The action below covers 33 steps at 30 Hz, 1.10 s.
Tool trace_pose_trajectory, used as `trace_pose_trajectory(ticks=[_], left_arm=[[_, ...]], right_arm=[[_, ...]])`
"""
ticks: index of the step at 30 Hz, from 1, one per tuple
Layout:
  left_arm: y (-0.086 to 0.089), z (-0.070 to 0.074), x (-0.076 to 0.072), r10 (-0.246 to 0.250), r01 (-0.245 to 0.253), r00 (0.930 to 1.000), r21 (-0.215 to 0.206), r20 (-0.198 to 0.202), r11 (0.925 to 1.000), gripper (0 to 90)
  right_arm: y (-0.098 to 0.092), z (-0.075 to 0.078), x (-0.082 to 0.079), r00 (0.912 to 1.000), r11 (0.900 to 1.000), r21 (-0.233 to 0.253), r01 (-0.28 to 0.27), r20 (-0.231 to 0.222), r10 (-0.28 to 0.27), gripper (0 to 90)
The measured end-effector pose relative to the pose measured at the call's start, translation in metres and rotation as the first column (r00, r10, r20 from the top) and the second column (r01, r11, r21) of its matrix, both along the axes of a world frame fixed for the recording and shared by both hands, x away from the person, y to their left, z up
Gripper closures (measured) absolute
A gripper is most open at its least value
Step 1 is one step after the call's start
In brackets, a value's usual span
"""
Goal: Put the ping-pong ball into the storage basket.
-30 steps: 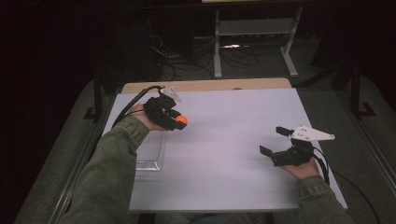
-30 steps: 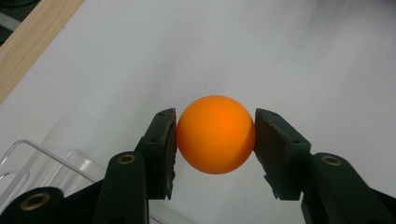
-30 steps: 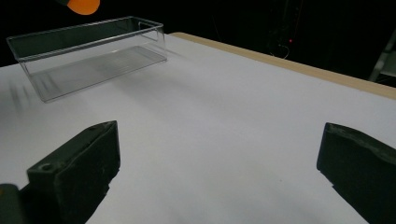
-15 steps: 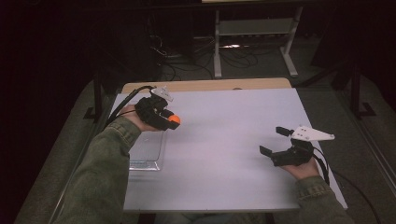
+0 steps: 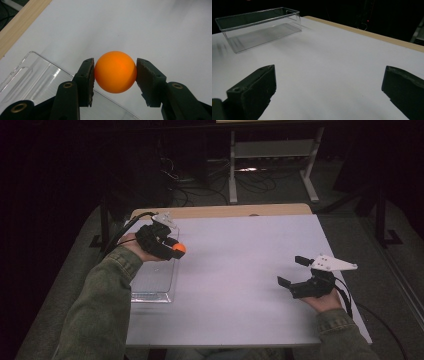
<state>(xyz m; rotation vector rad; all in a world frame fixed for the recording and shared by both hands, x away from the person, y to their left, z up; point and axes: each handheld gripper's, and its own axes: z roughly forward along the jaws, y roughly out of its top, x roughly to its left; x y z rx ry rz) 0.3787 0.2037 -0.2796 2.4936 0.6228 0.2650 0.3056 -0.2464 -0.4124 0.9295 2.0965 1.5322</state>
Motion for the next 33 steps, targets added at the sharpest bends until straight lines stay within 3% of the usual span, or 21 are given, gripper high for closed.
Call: trace_pose_trajectory(ticks=[17, 33], left_arm=[[0.024, 0.003, -0.009, 0.036, -0.036, 0.9994, -0.002, 0.000, 0.9993, 49.8], [0.029, 0.001, -0.012, 0.036, -0.036, 0.9993, 0.009, -0.005, 0.9993, 49.9]], right_arm=[[0.001, -0.001, 0.000, 1.0000, 1.000, -0.008, -0.002, 0.001, 0.002, 0.0], [0.001, -0.001, 0.000, 1.0000, 1.000, -0.008, -0.004, -0.001, 0.004, 0.0]])
